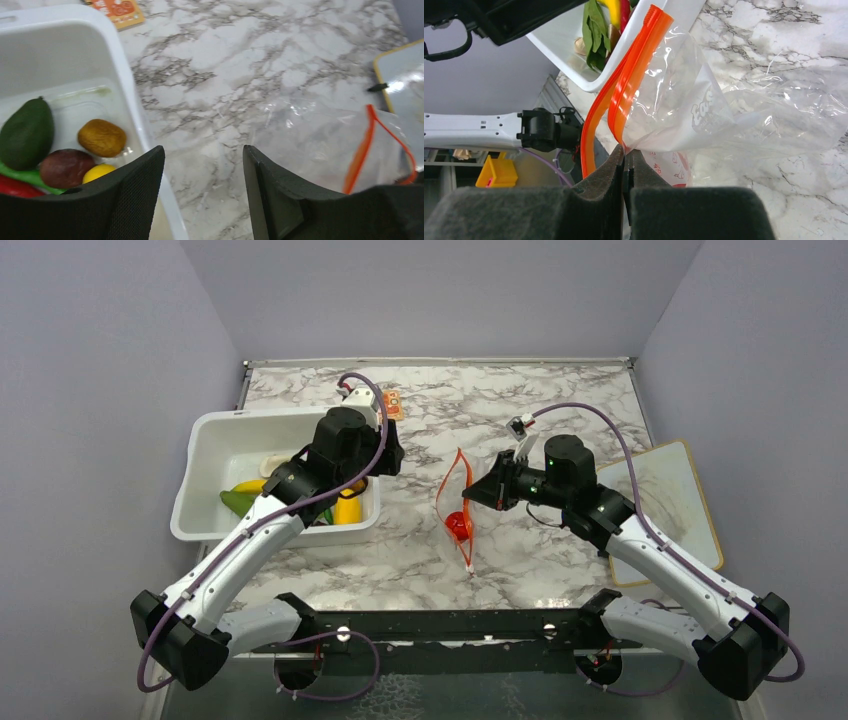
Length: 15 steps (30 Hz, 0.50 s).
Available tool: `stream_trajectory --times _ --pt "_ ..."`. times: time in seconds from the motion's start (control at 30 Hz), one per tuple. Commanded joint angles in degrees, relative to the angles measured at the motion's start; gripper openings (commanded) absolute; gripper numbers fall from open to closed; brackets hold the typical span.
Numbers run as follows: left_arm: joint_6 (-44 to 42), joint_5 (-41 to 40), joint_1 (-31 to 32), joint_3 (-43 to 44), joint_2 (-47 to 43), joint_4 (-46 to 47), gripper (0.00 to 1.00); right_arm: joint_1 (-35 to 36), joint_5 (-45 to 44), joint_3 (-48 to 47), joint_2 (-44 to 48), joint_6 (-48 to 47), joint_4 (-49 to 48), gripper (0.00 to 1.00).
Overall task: Place the food in the zip-top bag and seal the zipper
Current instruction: Place the fake vegetable in the zipper food storage bag, then pick up the fake vegetable from the bin.
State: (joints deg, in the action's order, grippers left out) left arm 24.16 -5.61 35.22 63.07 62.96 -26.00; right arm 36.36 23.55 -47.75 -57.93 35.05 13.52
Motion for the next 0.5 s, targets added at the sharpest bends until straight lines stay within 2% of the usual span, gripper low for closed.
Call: stream_trajectory --times 0.0,0.23,0.47 --pt "-3.09 -11.54 -3.57 2.49 2.46 -4.7 0.62 0.12 -1.19 -2.48 1.17 -1.38 0.89 0.01" --pt "-4.57 -1.38 -17.03 2.85 7.94 -5.13 0.7 0.11 -1.05 -2.46 1.16 -1.81 1.07 0.01" --pt "-8.03 0.17 -25.11 1.43 14.31 -2.07 0.73 0.12 -0.54 -3.58 0.44 -2.34 1.24 0.01"
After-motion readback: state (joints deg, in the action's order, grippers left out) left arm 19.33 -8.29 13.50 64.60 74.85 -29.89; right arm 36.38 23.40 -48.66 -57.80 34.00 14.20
